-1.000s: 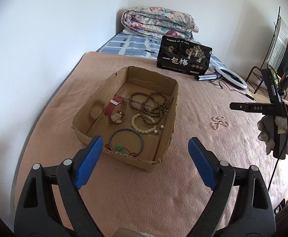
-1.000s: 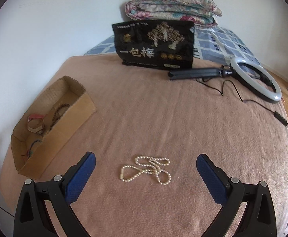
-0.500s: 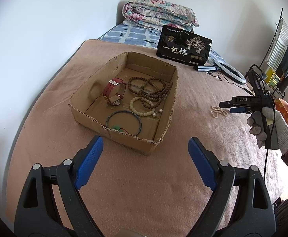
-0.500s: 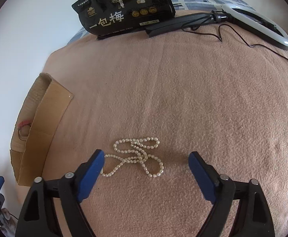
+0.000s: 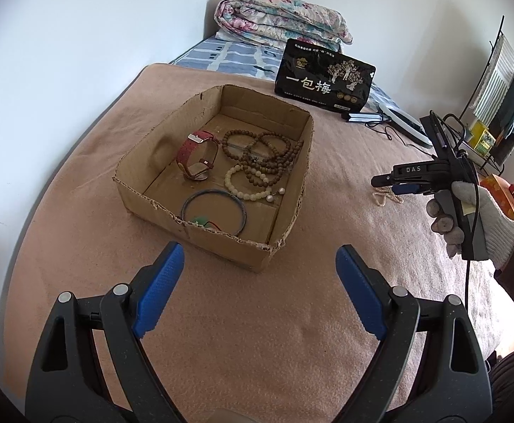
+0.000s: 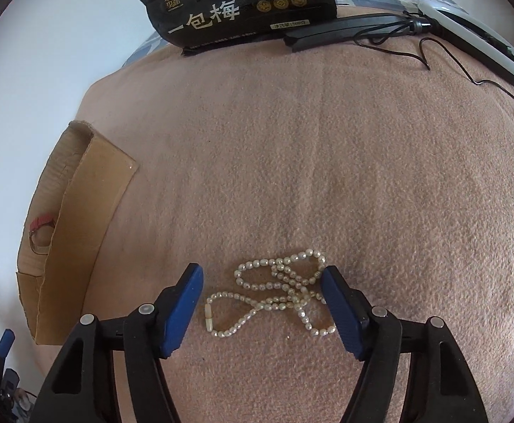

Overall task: Organize jewelry
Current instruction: 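Move the open right gripper to the white pearl necklace on the bed, then close the right gripper on the white pearl necklace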

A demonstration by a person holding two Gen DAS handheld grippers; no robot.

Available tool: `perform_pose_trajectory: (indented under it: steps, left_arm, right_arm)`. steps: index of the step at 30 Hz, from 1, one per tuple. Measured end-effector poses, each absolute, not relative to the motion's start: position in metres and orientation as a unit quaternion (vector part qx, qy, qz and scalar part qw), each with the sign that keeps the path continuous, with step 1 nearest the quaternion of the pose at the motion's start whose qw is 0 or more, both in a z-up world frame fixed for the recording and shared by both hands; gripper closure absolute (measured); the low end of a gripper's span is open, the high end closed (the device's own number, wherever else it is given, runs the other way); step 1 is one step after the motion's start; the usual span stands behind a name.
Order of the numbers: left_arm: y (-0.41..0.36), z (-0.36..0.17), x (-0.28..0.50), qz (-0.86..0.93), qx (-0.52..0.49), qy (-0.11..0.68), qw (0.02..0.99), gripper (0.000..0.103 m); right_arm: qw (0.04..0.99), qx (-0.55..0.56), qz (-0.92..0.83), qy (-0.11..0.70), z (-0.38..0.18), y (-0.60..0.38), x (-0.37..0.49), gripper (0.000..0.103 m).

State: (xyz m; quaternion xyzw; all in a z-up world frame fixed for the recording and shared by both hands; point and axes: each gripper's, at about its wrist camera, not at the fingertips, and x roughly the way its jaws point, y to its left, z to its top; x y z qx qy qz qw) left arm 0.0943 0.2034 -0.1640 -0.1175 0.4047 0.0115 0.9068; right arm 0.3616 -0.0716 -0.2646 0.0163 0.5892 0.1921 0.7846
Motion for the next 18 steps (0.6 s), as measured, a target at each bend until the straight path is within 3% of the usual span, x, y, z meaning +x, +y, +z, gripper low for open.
perform_pose_trajectory:
  steps: [3, 11, 18]
  left_arm:
    - [0.204, -0.164, 0.094, 0.012, -0.119, 0.404, 0.907, 0.013]
    - [0.209, -0.169, 0.095, 0.014, -0.131, 0.410, 0.903, 0.013]
    - [0.206, -0.168, 0.094, 0.014, -0.123, 0.412, 0.903, 0.013]
  right_arm:
    - [0.790, -0.015, 0.188, 0.583, -0.260, -0.069, 0.360, 0.044]
    - [0.798, 0.005, 0.216, 0.562, -0.251, -0.075, 0.375, 0.044]
    - [0.784, -0.051, 0.237, 0.572, -0.267, -0.048, 0.388, 0.046]
